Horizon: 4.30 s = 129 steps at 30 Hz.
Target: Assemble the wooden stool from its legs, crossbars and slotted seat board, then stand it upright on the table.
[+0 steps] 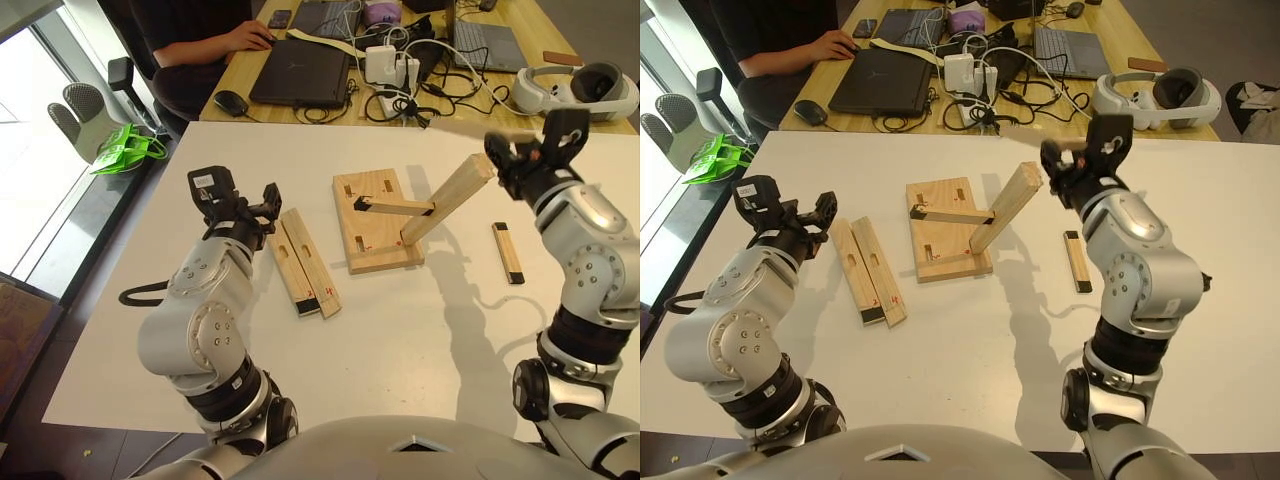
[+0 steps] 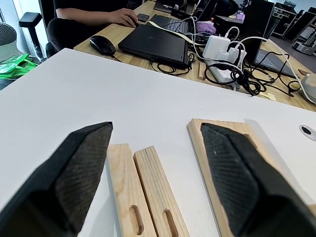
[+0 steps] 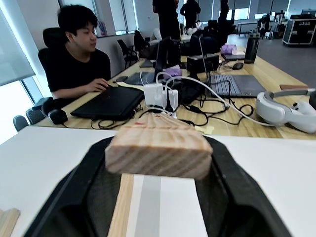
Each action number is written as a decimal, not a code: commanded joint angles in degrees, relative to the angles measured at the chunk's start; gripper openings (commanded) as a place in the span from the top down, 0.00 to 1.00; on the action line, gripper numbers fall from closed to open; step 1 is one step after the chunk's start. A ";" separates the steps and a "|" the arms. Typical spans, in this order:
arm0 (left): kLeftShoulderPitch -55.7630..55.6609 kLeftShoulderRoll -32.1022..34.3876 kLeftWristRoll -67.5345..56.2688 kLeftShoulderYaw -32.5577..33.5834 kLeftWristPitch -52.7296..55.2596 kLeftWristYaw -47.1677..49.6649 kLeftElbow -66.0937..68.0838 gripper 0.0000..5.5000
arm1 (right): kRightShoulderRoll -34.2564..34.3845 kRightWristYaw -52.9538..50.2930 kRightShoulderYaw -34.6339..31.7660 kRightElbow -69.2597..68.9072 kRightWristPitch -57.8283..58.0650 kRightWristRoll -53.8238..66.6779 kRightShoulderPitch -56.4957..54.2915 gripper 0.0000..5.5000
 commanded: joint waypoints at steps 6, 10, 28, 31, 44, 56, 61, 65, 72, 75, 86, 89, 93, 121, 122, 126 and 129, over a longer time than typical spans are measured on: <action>-11.86 2.01 -4.31 9.98 2.22 -2.79 6.19 0.40 | -0.30 0.47 -1.84 3.17 -8.78 2.17 -5.13 0.63; -17.24 1.67 -5.92 11.19 2.29 -2.72 9.07 0.40 | -0.33 0.54 -1.38 3.72 -10.37 3.49 -8.27 0.63; -22.68 -11.37 -11.59 15.21 6.42 1.01 8.40 0.40 | 2.62 0.00 -1.13 7.58 -9.70 11.49 -14.72 0.63; -27.89 -16.96 -15.09 22.67 8.89 3.60 8.21 0.40 | 1.85 0.34 -1.46 9.47 -9.58 13.31 -16.78 0.63; -36.24 -28.36 -58.24 29.85 -14.61 35.49 15.93 0.40 | 2.37 2.24 -2.48 13.24 -7.04 22.07 -22.63 0.63; -27.08 -35.84 -85.83 8.25 -55.37 51.38 17.23 0.40 | 10.57 1.14 -0.30 13.86 -12.42 24.58 -23.86 0.63; -20.83 -37.66 -90.19 -1.89 -64.77 51.11 15.54 0.40 | 15.65 1.41 0.46 16.58 -18.12 22.11 -24.77 0.63; -16.70 -35.45 -92.63 -8.27 -70.80 50.37 15.44 0.40 | 18.13 2.45 0.51 19.72 -23.06 21.12 -26.22 0.63; -14.71 -28.04 -95.67 -12.98 -80.64 48.98 15.31 0.40 | 17.76 6.69 0.04 21.12 -26.87 23.98 -27.67 0.63; -14.56 -24.81 -96.67 -13.93 -83.81 48.30 15.12 0.40 | 15.84 9.82 -0.75 20.67 -26.18 26.54 -27.36 0.63; -14.68 -18.04 -97.71 -15.42 -89.05 46.71 13.23 0.40 | 5.52 16.03 -1.23 16.51 -18.12 35.96 -22.60 0.63; -14.69 -17.08 -97.87 -16.19 -88.89 46.40 12.77 0.40 | 5.34 15.05 -0.45 16.07 -17.74 35.62 -21.50 0.63; -14.53 -16.12 -97.52 -16.65 -88.96 46.60 12.75 0.40 | 6.68 12.49 1.68 15.16 -17.27 34.54 -19.75 0.63; -11.95 -10.41 -98.47 -12.03 -84.14 44.54 12.85 0.40 | -5.39 18.41 2.62 10.18 -9.55 40.25 -13.16 0.63; -11.77 -10.07 -98.66 -11.57 -83.91 44.63 12.73 0.40 | -7.45 20.82 2.05 10.65 -9.32 40.59 -13.18 0.63; -11.57 -9.17 -99.39 -10.27 -82.47 45.20 12.82 0.40 | -13.35 29.69 1.56 12.49 -10.06 40.27 -13.09 0.63; -11.62 -8.75 -100.04 -9.88 -81.14 45.51 12.50 0.40 | -15.32 35.23 1.55 13.44 -10.80 40.70 -12.58 0.63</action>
